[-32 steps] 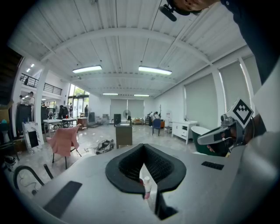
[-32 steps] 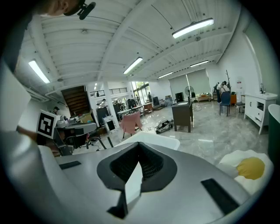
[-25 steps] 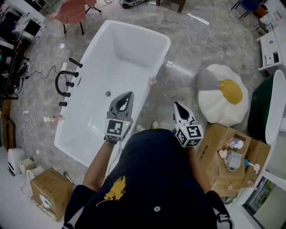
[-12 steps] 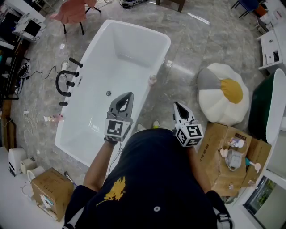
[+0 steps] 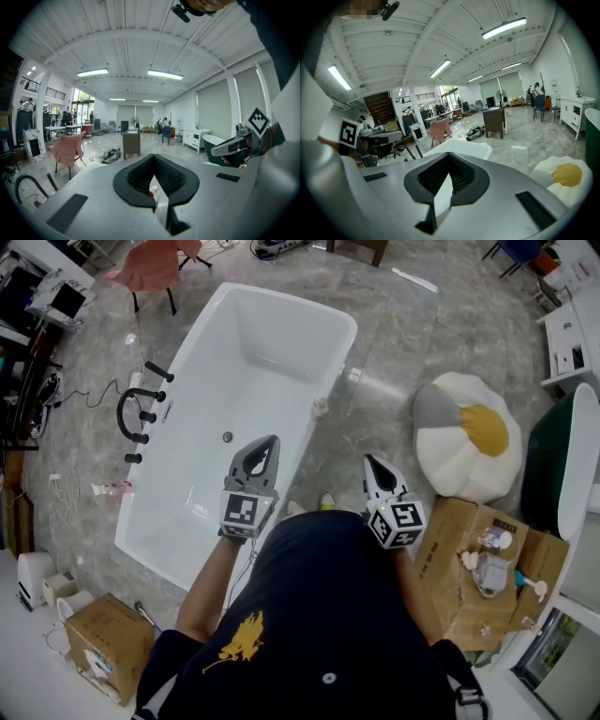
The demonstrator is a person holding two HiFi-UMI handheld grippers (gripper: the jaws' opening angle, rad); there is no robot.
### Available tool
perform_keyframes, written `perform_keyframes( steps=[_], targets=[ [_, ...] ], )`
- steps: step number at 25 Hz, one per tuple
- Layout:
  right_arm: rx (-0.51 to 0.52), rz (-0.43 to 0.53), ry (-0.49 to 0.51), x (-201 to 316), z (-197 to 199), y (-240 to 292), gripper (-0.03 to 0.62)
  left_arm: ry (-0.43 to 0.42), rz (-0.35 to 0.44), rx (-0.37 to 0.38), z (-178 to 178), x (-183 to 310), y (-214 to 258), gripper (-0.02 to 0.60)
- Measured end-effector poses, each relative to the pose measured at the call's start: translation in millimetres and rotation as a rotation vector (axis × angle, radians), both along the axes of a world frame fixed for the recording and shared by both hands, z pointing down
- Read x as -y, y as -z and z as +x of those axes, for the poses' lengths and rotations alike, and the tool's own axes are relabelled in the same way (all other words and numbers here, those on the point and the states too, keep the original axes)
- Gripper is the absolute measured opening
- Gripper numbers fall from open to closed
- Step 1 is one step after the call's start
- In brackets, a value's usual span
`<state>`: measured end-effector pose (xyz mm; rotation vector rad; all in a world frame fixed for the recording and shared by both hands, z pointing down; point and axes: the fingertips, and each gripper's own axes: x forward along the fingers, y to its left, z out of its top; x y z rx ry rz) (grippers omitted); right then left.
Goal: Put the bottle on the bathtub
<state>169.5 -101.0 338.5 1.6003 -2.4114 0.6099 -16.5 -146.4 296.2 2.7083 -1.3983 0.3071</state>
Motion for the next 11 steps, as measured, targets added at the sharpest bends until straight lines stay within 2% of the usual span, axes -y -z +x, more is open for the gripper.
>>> perform_keyframes(
  steps=[11],
  targets=[
    [-0.007, -0.007, 0.002, -10, -4, -1, 0.002, -0.015, -0.002, 0.003, -3, -9, -2, 0.018]
  ],
)
